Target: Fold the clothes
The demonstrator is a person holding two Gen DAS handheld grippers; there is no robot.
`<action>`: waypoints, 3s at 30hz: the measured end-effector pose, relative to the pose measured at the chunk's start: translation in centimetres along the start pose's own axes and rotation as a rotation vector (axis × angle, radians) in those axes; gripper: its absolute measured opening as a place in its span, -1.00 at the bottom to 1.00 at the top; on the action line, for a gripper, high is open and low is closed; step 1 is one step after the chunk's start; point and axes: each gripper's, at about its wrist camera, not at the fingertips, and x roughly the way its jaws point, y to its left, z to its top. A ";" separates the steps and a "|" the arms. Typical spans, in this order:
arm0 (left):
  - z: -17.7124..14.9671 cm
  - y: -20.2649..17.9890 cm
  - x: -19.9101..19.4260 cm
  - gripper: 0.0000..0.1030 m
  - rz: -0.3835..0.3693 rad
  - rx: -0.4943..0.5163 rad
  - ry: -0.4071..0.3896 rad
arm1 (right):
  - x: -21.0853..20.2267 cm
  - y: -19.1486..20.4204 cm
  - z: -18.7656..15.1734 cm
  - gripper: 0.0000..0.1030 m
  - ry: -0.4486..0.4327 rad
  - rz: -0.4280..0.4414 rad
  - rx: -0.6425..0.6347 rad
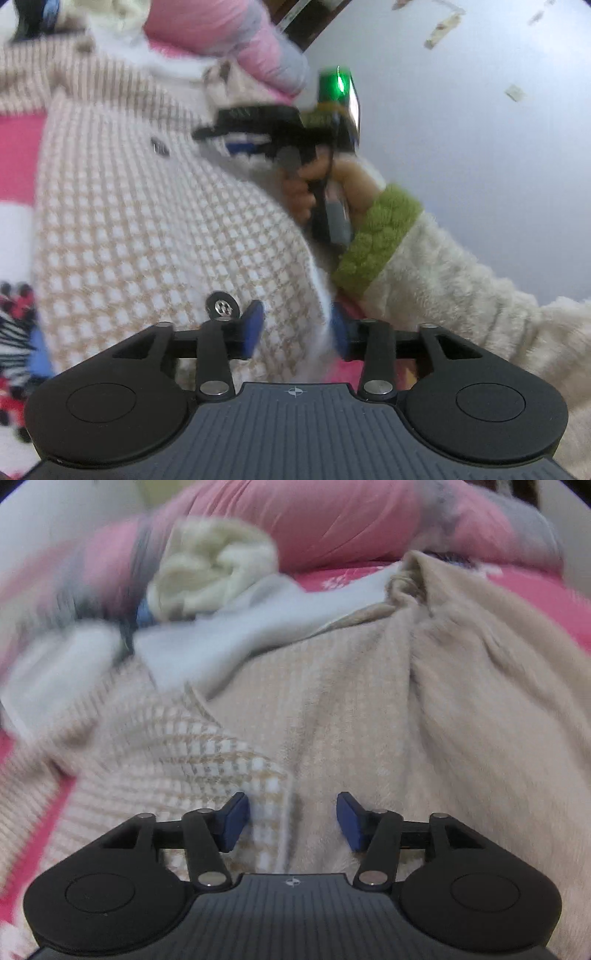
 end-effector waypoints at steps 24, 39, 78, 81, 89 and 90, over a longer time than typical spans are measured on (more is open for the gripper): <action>-4.5 5.3 -7.8 0.01 0.208 -0.235 -0.119 | -14.1 0.0 -14.6 -0.06 0.050 0.195 0.181; -5.8 5.3 -8.2 -0.02 0.141 -0.283 -0.090 | -12.7 0.9 -10.1 -0.90 -0.081 0.105 0.027; -5.5 6.0 -3.2 -0.49 0.073 -0.230 -0.060 | -4.8 6.5 5.3 -0.01 -0.091 0.130 -0.094; -5.5 6.5 -3.1 -0.51 0.050 -0.232 -0.056 | 1.3 11.3 7.2 -0.01 -0.049 0.125 -0.228; -5.3 7.9 -3.0 -0.55 -0.007 -0.234 -0.044 | 14.8 19.3 9.8 -0.53 0.021 -0.052 -0.497; -5.3 7.9 -3.0 -0.56 -0.010 -0.230 -0.043 | 15.6 18.7 10.1 -0.74 0.032 -0.071 -0.473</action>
